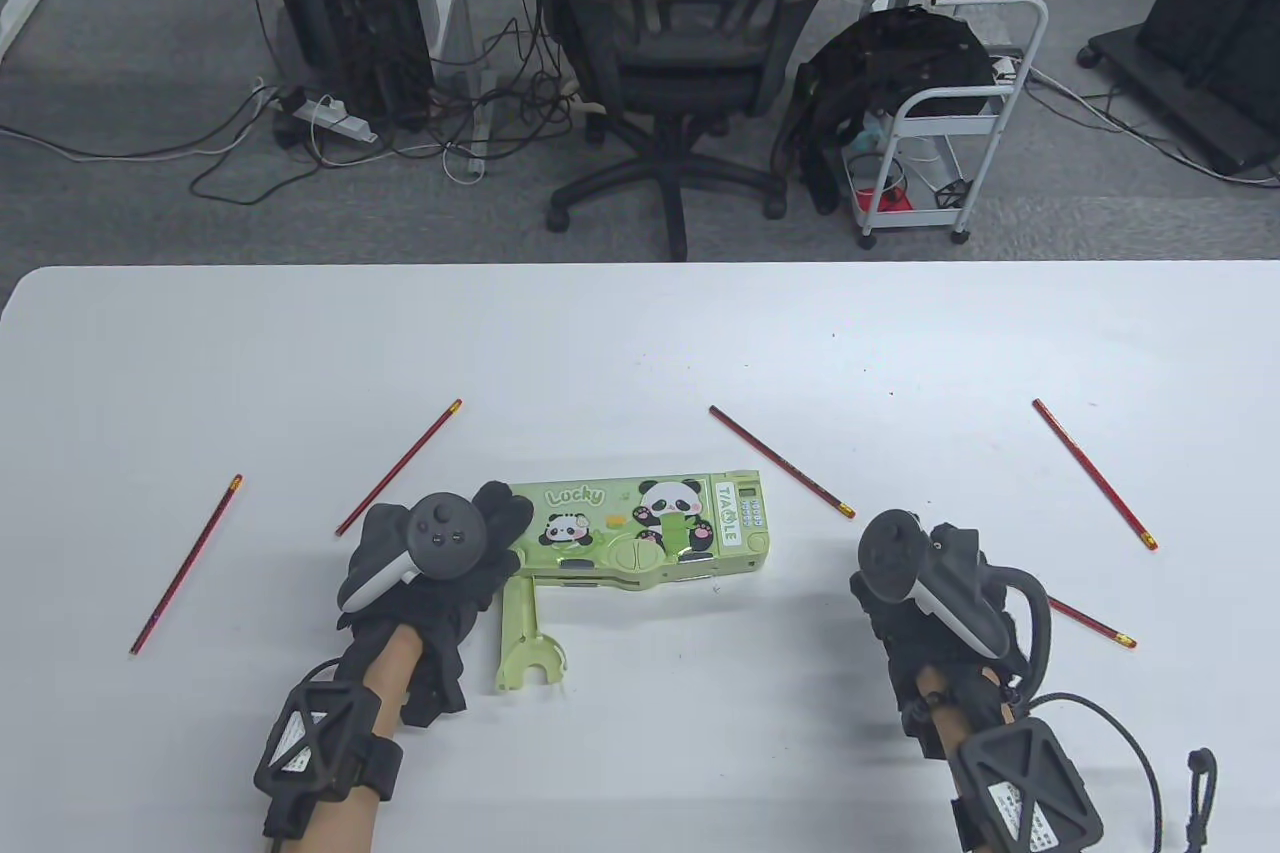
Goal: Organize multifunction pencil case
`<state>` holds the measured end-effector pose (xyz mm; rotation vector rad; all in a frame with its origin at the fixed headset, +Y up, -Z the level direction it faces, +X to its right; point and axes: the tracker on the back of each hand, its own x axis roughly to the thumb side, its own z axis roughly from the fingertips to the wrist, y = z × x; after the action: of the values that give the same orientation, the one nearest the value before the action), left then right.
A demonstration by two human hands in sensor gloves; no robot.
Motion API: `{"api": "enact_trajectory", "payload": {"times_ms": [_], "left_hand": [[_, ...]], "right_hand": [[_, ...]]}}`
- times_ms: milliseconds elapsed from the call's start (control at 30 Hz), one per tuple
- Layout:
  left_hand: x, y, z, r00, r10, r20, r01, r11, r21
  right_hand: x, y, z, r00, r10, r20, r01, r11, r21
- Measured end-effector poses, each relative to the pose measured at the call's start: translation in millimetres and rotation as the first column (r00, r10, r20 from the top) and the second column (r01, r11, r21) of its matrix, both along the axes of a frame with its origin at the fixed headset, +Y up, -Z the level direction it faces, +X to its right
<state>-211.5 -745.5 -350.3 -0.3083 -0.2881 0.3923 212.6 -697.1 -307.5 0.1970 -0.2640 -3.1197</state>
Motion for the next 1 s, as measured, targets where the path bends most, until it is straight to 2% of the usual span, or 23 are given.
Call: {"api": "enact_trajectory", "payload": {"times_ms": [133,333,600,767,1000], "left_hand": [[-0.3,-0.1,0.1,1.0,0.006,-0.001,-0.006,1.0,-0.003],[-0.6,-0.1,0.1,1.0,0.008,-0.003,-0.008,1.0,0.0],[-1.0,0.1,0.1,1.0,0.009,-0.003,-0.009,1.0,0.001],[-1.1,0.0,0.0,1.0,0.006,-0.003,-0.006,1.0,0.002],[-1.0,0.0,0.1,1.0,0.005,-0.002,-0.005,1.0,0.001]], "right_hand": [[7.1,-23.6,4.0,0.999,0.025,0.026,-0.023,0.998,-0.064],[7.8,-42.0,3.5,0.997,0.076,0.031,-0.072,0.992,-0.102],[2.3,-42.4,2.0,0.992,0.08,0.099,-0.071,0.993,-0.093],[-5.0,-41.3,-0.1,0.983,0.141,0.116,-0.129,0.986,-0.108],[-5.4,-41.1,-1.4,0.983,0.146,0.108,-0.135,0.986,-0.099]]}}
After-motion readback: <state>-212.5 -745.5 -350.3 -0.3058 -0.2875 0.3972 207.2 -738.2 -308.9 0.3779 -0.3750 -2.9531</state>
